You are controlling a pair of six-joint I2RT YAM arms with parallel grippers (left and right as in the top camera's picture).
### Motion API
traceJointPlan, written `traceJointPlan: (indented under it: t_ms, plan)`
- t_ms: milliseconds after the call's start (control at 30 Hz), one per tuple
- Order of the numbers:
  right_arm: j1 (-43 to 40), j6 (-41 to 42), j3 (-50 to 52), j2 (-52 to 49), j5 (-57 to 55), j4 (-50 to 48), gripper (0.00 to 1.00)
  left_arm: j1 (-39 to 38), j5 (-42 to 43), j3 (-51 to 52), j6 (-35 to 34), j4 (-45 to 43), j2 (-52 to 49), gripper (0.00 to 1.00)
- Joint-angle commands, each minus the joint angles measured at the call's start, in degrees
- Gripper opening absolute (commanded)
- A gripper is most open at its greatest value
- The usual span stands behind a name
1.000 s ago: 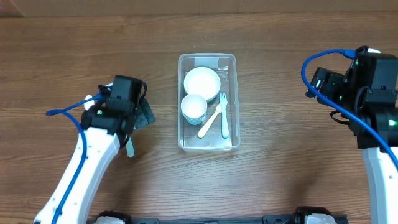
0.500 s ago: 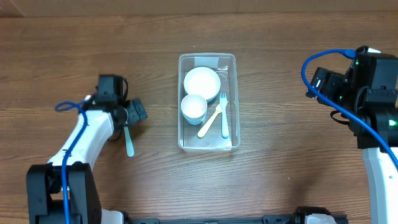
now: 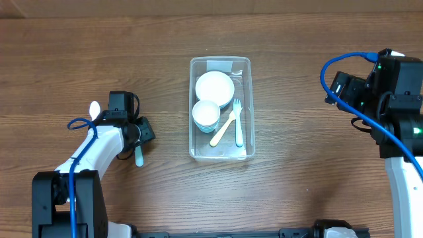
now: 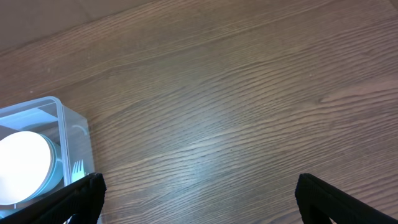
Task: Pack container
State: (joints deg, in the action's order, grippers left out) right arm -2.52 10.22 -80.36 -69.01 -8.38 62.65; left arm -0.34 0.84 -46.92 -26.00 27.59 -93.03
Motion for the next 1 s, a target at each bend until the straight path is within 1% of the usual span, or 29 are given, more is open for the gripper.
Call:
traceJointPlan:
  t_ms: [0,100,233,267,333,367,467,567,600,700,833,867,900,967]
  plan:
    - [-0.02,-0.44,-1.09,0.22,-0.59,-0.15,1.00,0.00,-2.03,-0.04,-0.17,0.24,-0.46,0.44]
    - [-0.02,-0.44,-1.09,0.22,-0.59,-0.15,1.00,0.00,-5.44,-0.04,-0.17,0.92,-0.46,0.45]
    - [-0.02,-0.42,-1.09,0.22,-0.59,-0.15,1.00,-0.02,-5.95,-0.07,-0.13,0.87,-0.46,0.40]
    - [-0.02,-0.42,-1.09,0.22,-0.59,-0.15,1.00,-0.02,-5.95,-0.07,-0.13,0.85,-0.46,0.38]
    - [-0.02,-0.42,-1.09,0.22,-0.59,-0.15,1.00,-0.02,-5.90,-0.07,0.15,0.85,-0.46,0.28]
    - [-0.02,-0.42,-1.09,0.22,-0.59,-0.15,1.00,-0.07,-5.92,-0.07,0.28,0.85,-0.46,0.26]
    - [-0.02,-0.42,-1.09,0.22,-0.59,-0.15,1.00,-0.07,-5.90,-0.04,0.96,0.92,-0.46,0.27]
    - [-0.02,-0.44,-1.09,0.22,-0.59,-0.15,1.00,-0.07,-5.97,-0.04,3.96,1.14,-0.46,0.31]
    - [-0.02,-0.44,-1.09,0.22,-0.59,-0.15,1.00,-0.07,-5.97,-0.04,4.22,1.33,-0.46,0.33]
    - [-0.02,-0.44,-1.09,0.22,-0.59,-0.15,1.00,-0.07,-5.95,-0.04,4.20,1.68,-1.14,0.33]
    - [-0.02,-0.44,-1.09,0.22,-0.59,-0.15,1.00,-0.07,-6.08,-0.04,4.22,0.66,-4.83,0.38]
    - [-0.02,-0.42,-1.09,0.22,-0.59,-0.15,1.00,-0.07,-6.16,-0.07,4.22,0.37,-5.57,0.36]
    - [-0.02,-0.42,-1.09,0.22,-0.59,-0.15,1.00,-0.07,-6.16,-0.07,4.22,0.31,-5.66,0.31]
    - [-0.02,-0.44,-1.09,0.22,-0.59,-0.15,1.00,-0.07,-6.19,-0.20,4.31,0.42,-5.42,0.25]
